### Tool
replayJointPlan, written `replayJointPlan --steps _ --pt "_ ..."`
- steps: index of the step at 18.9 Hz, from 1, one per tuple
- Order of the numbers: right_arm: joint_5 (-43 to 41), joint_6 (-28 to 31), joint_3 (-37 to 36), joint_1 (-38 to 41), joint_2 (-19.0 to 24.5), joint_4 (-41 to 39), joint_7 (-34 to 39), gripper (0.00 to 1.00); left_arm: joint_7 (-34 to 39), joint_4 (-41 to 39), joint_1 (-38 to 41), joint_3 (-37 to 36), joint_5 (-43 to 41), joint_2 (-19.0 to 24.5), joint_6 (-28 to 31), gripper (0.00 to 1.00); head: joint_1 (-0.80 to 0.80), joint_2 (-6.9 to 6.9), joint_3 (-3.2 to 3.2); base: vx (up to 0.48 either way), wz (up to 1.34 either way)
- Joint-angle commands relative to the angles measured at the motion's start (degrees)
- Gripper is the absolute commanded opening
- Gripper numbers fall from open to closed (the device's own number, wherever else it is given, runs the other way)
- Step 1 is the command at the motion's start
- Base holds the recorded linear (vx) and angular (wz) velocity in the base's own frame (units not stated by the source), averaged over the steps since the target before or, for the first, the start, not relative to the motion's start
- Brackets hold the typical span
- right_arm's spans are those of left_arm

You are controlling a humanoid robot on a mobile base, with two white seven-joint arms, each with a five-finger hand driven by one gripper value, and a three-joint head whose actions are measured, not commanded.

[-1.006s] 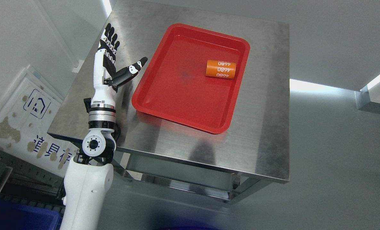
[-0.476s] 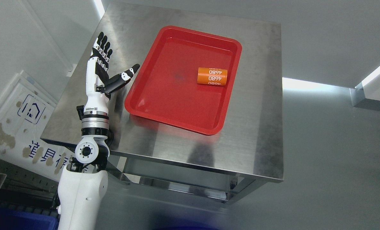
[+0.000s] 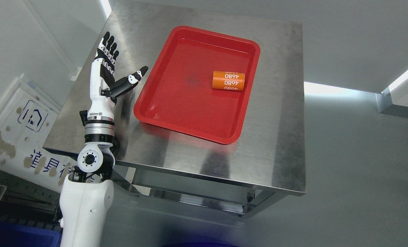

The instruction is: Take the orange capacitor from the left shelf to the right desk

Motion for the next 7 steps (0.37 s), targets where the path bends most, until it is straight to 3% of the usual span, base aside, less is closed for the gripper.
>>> replayJointPlan --steps 1,7 --pt "0.2 0.0 -0.6 -0.1 -1.0 -1.9 0.0 1.0 -0.3 -1.9 -3.3 -1.2 -0.1 1.0 0.6 1.0 0.0 0.0 0.0 -0.028 0.09" --pt "0.2 0.0 -0.6 -0.1 -1.0 -1.9 0.0 1.0 -0.4 -2.0 -3.1 -1.2 -0.1 1.0 0.1 1.0 0.0 0.0 0.0 -0.016 0.05"
